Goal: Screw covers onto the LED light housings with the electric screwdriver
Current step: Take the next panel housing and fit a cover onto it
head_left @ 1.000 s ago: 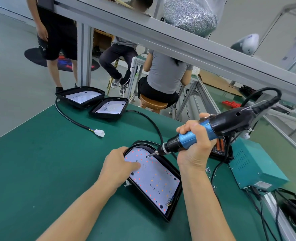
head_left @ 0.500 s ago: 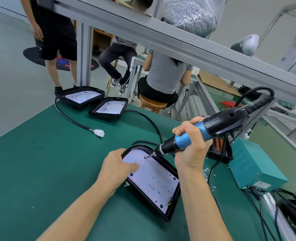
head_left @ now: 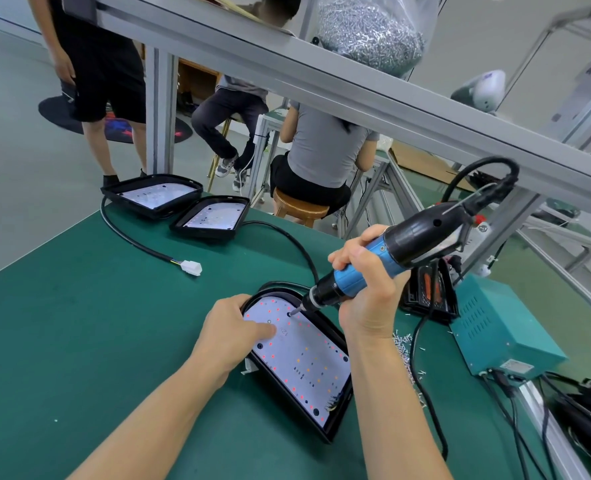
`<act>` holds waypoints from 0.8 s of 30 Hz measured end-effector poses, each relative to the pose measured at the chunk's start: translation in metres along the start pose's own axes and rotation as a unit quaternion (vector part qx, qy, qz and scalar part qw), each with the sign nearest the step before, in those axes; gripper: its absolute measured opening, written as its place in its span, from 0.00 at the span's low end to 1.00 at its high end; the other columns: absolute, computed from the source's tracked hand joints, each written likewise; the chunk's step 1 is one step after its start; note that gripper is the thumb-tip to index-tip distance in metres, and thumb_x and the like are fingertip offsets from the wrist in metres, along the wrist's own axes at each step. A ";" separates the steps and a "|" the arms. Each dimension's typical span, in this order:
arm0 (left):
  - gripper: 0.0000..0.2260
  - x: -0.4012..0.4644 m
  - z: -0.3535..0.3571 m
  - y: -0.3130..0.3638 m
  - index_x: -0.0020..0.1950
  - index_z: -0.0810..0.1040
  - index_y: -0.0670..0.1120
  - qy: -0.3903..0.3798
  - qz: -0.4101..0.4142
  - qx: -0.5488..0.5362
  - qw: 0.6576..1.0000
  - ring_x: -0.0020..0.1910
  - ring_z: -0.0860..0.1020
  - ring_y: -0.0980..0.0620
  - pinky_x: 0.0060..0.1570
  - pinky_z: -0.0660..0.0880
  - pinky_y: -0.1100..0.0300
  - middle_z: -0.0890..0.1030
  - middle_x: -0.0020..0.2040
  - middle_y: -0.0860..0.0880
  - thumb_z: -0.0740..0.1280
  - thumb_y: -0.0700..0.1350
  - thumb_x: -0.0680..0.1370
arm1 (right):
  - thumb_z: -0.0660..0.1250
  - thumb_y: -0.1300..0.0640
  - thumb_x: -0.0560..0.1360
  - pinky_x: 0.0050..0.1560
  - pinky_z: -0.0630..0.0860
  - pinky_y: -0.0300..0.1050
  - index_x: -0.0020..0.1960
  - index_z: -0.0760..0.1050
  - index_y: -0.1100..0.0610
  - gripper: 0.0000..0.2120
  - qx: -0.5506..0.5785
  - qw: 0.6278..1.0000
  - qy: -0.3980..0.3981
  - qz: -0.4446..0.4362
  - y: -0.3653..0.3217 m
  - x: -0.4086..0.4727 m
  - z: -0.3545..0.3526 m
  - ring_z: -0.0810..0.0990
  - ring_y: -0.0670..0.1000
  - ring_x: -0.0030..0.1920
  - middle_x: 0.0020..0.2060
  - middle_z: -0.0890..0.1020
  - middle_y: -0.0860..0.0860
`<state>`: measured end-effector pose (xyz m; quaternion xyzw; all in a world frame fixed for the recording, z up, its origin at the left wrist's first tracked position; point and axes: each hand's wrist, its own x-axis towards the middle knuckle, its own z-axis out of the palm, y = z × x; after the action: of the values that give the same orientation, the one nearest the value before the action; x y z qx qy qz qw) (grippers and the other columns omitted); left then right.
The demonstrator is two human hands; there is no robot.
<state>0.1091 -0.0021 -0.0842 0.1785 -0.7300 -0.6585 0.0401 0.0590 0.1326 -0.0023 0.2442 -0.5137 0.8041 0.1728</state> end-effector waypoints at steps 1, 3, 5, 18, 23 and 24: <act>0.10 0.000 0.000 0.000 0.45 0.79 0.38 0.000 -0.002 -0.004 1.000 0.35 0.77 0.47 0.47 0.77 0.47 0.83 0.41 0.39 0.73 0.36 0.65 | 0.62 0.69 0.66 0.35 0.75 0.45 0.36 0.75 0.48 0.15 0.002 1.000 -0.004 0.002 0.001 -0.001 0.000 0.70 0.50 0.26 0.28 0.72 0.50; 0.12 -0.001 0.001 0.002 0.44 0.79 0.38 -0.015 -0.011 -0.010 1.000 0.34 0.77 0.47 0.43 0.76 0.51 0.83 0.39 0.40 0.74 0.37 0.62 | 0.65 0.67 0.64 0.34 0.75 0.44 0.36 0.75 0.49 0.12 0.001 1.000 -0.025 0.009 0.001 -0.002 0.000 0.71 0.51 0.26 0.29 0.74 0.49; 0.15 0.000 0.002 0.002 0.44 0.79 0.36 -0.034 -0.023 -0.018 0.999 0.33 0.76 0.48 0.41 0.74 0.55 0.82 0.36 0.40 0.73 0.39 0.59 | 0.66 0.61 0.62 0.34 0.74 0.44 0.34 0.74 0.49 0.07 -0.014 0.998 -0.052 0.011 0.001 -0.001 0.002 0.72 0.52 0.26 0.26 0.74 0.50; 0.09 0.009 -0.009 -0.007 0.47 0.80 0.36 -0.061 -0.052 -0.035 0.996 0.36 0.78 0.47 0.43 0.75 0.56 0.83 0.41 0.38 0.74 0.34 0.68 | 0.64 0.66 0.65 0.34 0.73 0.42 0.41 0.70 0.56 0.08 0.040 0.992 0.113 0.030 -0.030 0.022 -0.025 0.72 0.49 0.26 0.27 0.73 0.49; 0.16 0.008 -0.018 0.001 0.49 0.80 0.37 -0.103 -0.069 -0.064 0.990 0.38 0.79 0.45 0.46 0.75 0.54 0.83 0.44 0.37 0.75 0.34 0.63 | 0.66 0.65 0.65 0.31 0.72 0.39 0.38 0.69 0.57 0.07 0.043 0.981 0.170 0.088 -0.055 0.019 -0.051 0.71 0.48 0.27 0.29 0.72 0.50; 0.18 0.009 -0.019 0.003 0.50 0.80 0.38 -0.117 -0.072 -0.061 0.989 0.38 0.79 0.45 0.44 0.75 0.55 0.83 0.44 0.37 0.74 0.36 0.61 | 0.66 0.65 0.67 0.31 0.73 0.38 0.37 0.69 0.56 0.07 0.041 0.978 0.181 0.097 -0.061 0.018 -0.055 0.71 0.48 0.27 0.28 0.72 0.50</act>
<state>0.1059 -0.0231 -0.0804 0.1492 -0.6733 -0.7194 -0.0825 0.0645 0.2089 0.0341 0.0505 -0.4615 0.8685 0.1737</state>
